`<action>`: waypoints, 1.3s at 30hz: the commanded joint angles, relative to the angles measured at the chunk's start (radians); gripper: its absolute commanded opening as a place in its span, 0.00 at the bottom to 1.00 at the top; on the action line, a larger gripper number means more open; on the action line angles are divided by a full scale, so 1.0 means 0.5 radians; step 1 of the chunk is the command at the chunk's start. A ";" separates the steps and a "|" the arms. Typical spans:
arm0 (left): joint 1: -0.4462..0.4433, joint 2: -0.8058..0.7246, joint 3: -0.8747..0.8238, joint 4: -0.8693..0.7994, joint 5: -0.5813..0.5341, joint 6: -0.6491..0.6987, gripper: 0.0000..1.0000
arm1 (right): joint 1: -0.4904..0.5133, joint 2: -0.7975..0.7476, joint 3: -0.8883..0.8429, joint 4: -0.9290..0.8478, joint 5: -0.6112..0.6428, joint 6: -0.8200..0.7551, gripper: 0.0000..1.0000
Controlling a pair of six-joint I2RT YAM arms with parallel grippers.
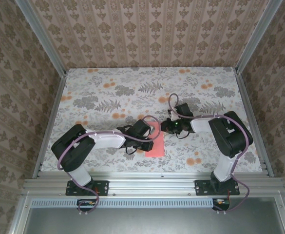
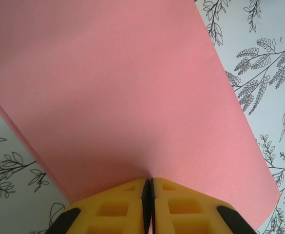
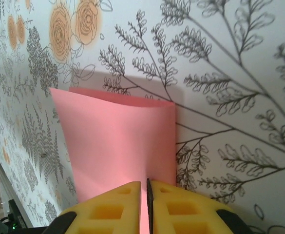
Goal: Fold a paper plane with a square sheet of paper (pick it up from the middle)
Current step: Fold the square sheet of paper in half at the center of the table, then fold the triangle a second time at the center of the table.
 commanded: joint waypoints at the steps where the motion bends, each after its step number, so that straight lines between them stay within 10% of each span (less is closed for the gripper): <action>1: -0.004 0.157 -0.173 -0.486 -0.227 0.055 0.12 | -0.013 -0.066 0.049 -0.071 0.054 -0.044 0.15; 39: -0.005 0.097 -0.204 -0.518 -0.231 0.060 0.12 | -0.109 0.239 0.362 -0.214 0.140 -0.180 0.14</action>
